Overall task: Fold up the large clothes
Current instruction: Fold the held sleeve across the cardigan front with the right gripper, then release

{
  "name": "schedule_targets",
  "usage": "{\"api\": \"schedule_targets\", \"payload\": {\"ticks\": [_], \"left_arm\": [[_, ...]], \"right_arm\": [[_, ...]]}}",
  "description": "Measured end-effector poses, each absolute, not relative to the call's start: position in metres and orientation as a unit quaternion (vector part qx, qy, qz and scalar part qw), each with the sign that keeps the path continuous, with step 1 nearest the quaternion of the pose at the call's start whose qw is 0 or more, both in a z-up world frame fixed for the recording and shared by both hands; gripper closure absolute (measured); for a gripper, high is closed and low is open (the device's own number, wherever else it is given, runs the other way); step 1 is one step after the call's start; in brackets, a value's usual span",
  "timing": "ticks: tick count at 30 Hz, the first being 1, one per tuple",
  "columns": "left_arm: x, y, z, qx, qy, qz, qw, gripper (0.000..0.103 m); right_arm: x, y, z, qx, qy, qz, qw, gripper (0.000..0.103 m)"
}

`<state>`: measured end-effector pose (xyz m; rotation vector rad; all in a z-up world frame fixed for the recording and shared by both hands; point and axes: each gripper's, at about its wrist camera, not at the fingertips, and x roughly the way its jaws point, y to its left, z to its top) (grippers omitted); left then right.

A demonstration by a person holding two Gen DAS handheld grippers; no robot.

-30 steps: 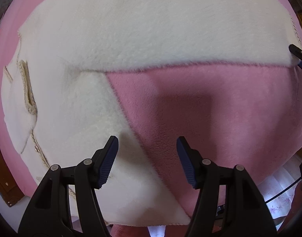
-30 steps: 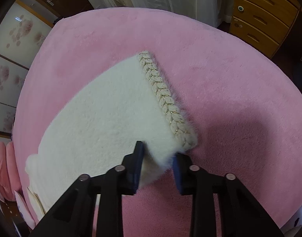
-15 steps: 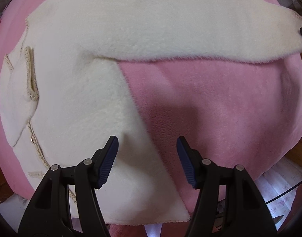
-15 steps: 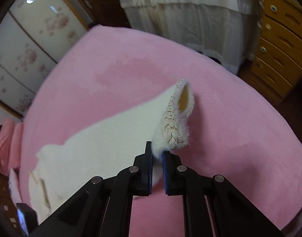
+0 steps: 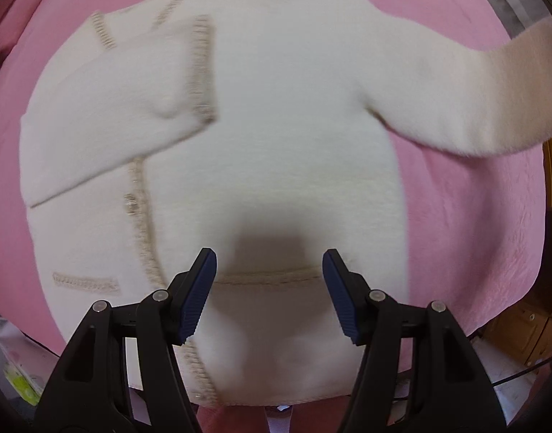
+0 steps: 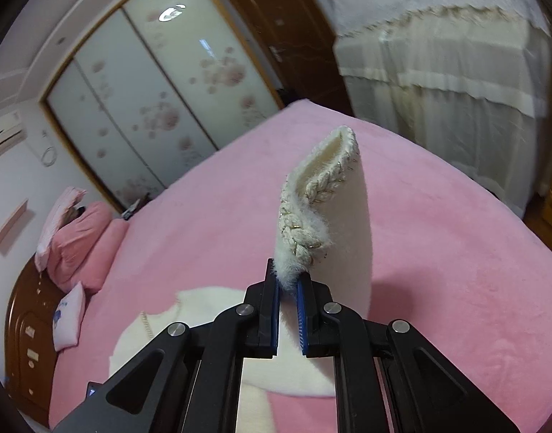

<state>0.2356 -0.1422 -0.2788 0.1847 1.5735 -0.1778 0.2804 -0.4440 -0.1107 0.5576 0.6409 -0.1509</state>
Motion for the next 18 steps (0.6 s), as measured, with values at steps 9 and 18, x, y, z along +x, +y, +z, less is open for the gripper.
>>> {"api": "schedule_targets", "payload": {"ticks": [9,18], "left_arm": [[0.257,0.007,-0.253,0.047,0.703,-0.049,0.708,0.045],[0.265,0.113,-0.268,0.037,0.712,-0.016,0.701,0.045]], "right_arm": [[0.334,-0.245,-0.06,0.259,0.321,-0.026,0.911,0.095],[0.39,-0.029,-0.168,0.206,0.444,-0.023,0.872,0.095]]}}
